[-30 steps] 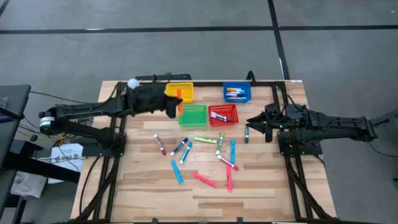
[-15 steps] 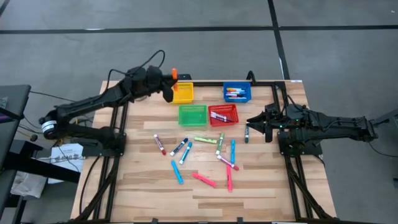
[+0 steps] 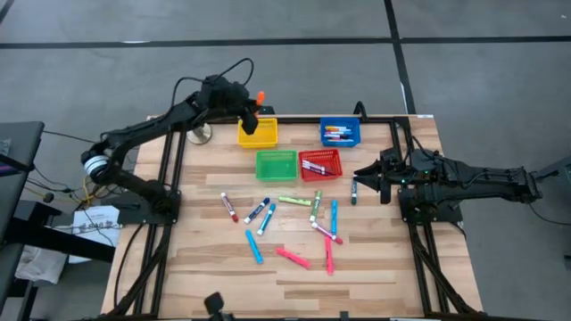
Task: Pick & Place Markers
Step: Put the orange sharpie into the yellow bin
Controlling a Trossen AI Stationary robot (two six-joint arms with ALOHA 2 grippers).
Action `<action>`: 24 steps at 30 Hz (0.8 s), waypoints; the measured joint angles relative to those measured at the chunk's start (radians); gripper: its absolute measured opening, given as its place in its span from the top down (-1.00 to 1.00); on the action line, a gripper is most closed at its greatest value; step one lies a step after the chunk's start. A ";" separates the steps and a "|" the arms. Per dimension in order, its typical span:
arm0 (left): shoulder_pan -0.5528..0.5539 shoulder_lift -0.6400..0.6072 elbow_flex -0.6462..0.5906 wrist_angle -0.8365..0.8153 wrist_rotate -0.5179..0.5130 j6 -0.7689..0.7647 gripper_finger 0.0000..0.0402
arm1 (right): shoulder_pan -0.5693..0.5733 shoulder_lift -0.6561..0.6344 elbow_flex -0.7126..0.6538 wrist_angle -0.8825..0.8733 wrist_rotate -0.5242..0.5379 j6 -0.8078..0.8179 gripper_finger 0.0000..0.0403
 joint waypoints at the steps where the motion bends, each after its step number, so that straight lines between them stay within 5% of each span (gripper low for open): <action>1: 0.009 0.021 0.011 -0.013 0.005 0.017 0.62 | 0.000 0.000 0.000 0.000 0.000 0.000 0.45; 24: 0.068 0.316 0.053 -0.113 0.007 0.193 0.61 | 0.000 0.001 0.000 0.000 0.001 0.000 0.45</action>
